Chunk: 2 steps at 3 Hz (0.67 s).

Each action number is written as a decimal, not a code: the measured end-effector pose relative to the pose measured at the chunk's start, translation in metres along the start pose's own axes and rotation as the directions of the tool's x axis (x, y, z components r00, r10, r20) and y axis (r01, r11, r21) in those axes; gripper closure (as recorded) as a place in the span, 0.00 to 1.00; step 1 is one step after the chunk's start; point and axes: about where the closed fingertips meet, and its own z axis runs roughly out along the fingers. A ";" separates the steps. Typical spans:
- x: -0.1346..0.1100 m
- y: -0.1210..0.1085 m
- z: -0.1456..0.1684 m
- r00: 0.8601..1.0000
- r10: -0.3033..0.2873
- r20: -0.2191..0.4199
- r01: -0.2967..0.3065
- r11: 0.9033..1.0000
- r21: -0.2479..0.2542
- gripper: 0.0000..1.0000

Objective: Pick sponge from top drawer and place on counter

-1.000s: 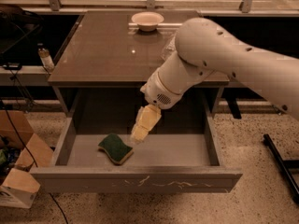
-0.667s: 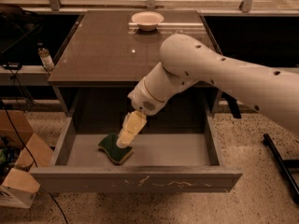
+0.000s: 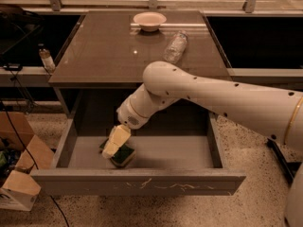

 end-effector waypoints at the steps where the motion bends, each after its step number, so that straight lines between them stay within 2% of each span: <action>1: 0.018 -0.007 0.030 0.998 0.062 0.005 -0.062 0.998 -0.003 0.00; 2: 0.030 -0.012 0.054 0.994 0.111 0.008 -0.112 0.994 0.003 0.00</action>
Offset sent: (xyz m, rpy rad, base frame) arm 0.0125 0.0155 -0.0913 0.0088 0.0978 -0.1457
